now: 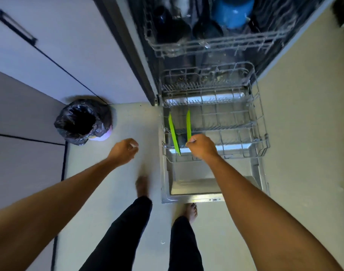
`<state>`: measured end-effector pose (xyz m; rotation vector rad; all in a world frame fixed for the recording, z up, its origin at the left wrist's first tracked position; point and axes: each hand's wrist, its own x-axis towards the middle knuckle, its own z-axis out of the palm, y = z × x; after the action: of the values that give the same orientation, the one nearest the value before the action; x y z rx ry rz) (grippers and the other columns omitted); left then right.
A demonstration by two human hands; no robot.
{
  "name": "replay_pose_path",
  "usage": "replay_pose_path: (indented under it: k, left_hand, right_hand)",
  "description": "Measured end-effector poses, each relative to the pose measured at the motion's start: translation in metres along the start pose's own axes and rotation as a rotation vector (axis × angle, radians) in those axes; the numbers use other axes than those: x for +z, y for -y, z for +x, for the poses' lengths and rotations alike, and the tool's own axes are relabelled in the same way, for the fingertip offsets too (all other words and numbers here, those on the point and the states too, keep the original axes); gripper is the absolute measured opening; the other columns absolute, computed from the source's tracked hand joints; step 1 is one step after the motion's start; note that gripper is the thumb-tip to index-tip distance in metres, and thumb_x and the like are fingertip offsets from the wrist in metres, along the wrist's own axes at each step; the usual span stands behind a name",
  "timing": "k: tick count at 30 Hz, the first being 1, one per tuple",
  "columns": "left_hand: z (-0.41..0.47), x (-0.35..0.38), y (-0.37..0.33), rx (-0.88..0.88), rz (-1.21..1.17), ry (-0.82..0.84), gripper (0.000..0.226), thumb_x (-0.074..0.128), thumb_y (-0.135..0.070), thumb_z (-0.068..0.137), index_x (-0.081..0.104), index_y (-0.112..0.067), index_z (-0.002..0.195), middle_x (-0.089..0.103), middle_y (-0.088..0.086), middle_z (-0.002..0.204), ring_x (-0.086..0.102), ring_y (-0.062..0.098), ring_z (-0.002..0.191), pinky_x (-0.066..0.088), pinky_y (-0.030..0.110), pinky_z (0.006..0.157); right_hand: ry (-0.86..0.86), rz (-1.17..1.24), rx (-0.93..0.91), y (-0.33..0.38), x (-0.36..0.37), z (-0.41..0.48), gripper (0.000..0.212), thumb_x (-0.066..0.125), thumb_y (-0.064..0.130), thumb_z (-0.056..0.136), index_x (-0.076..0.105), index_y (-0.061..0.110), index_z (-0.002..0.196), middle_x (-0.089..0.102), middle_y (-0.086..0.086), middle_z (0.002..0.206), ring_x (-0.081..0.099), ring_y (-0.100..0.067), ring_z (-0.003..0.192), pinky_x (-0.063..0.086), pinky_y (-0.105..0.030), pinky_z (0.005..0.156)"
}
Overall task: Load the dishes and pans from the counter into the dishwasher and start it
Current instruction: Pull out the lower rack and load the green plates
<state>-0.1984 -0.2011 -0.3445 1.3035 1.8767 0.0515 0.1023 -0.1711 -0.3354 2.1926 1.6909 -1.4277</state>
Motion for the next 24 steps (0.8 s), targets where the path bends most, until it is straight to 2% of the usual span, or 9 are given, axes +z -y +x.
replay_pose_path:
  k: [2, 5, 8, 13, 16, 21, 24]
  left_hand:
    - [-0.016, -0.034, 0.022, -0.009, 0.001, -0.032, 0.012, 0.062, -0.019, 0.090, 0.062, -0.030, 0.085, 0.071, 0.006, 0.075, 0.071, 0.022, 0.071, 0.058, 0.038, 0.074]
    - [-0.044, -0.098, 0.060, -0.015, -0.066, -0.113, 0.010, 0.062, -0.022, 0.088, 0.062, -0.030, 0.083, 0.071, 0.004, 0.075, 0.071, 0.020, 0.068, 0.056, 0.036, 0.071]
    - [-0.065, -0.170, 0.101, -0.006, -0.127, -0.224, 0.008, 0.058, -0.030, 0.083, 0.065, -0.031, 0.087, 0.071, -0.001, 0.078, 0.071, 0.017, 0.069, 0.056, 0.033, 0.069]
    - [-0.095, -0.310, 0.172, 0.059, -0.129, -0.483, 0.015, 0.059, -0.019, 0.090, 0.071, -0.020, 0.099, 0.071, -0.001, 0.089, 0.065, 0.019, 0.081, 0.044, 0.026, 0.072]
    - [-0.113, -0.395, 0.209, 0.084, -0.138, -0.647, 0.015, 0.059, -0.010, 0.090, 0.071, -0.015, 0.098, 0.069, 0.000, 0.093, 0.063, 0.019, 0.082, 0.046, 0.029, 0.076]
    - [-0.130, -0.507, 0.274, 0.126, -0.096, -0.960, 0.023, 0.057, -0.018, 0.078, 0.073, -0.014, 0.095, 0.066, 0.005, 0.091, 0.062, 0.027, 0.084, 0.050, 0.035, 0.080]
    - [-0.140, -0.544, 0.300, 0.058, -0.119, -1.024, 0.025, 0.063, -0.018, 0.080, 0.071, -0.016, 0.104, 0.064, 0.005, 0.102, 0.057, 0.026, 0.097, 0.043, 0.033, 0.086]
  right_hand:
    - [0.034, -0.080, -0.046, 0.039, -0.001, -0.012, 0.019, 0.056, 0.025, 0.091, 0.067, 0.016, 0.077, 0.072, -0.015, 0.101, 0.065, -0.036, 0.099, 0.048, -0.032, 0.078]
    - [0.034, -0.145, -0.112, 0.115, 0.012, -0.030, 0.019, 0.057, 0.025, 0.089, 0.064, 0.020, 0.072, 0.070, -0.010, 0.090, 0.065, -0.031, 0.090, 0.047, -0.031, 0.076]
    - [0.042, -0.229, -0.243, 0.203, 0.035, -0.037, 0.011, 0.058, 0.030, 0.086, 0.066, 0.026, 0.079, 0.073, -0.007, 0.094, 0.068, -0.029, 0.095, 0.054, -0.036, 0.084]
    - [0.065, -0.401, -0.450, 0.377, 0.076, -0.058, 0.014, 0.061, 0.033, 0.086, 0.071, 0.031, 0.096, 0.074, -0.002, 0.103, 0.067, -0.026, 0.100, 0.051, -0.031, 0.085]
    - [0.045, -0.432, -0.570, 0.481, 0.099, -0.074, 0.013, 0.061, 0.031, 0.088, 0.071, 0.029, 0.097, 0.072, 0.001, 0.100, 0.065, -0.024, 0.097, 0.050, -0.031, 0.081]
    - [0.010, -0.426, -0.762, 0.630, 0.140, -0.096, 0.010, 0.055, 0.031, 0.082, 0.060, 0.039, 0.079, 0.074, 0.002, 0.104, 0.067, -0.026, 0.097, 0.055, -0.037, 0.087]
    - [0.010, -0.435, -0.867, 0.697, 0.159, -0.113, 0.013, 0.058, 0.022, 0.088, 0.068, 0.030, 0.094, 0.072, -0.002, 0.105, 0.065, -0.026, 0.097, 0.052, -0.034, 0.086]
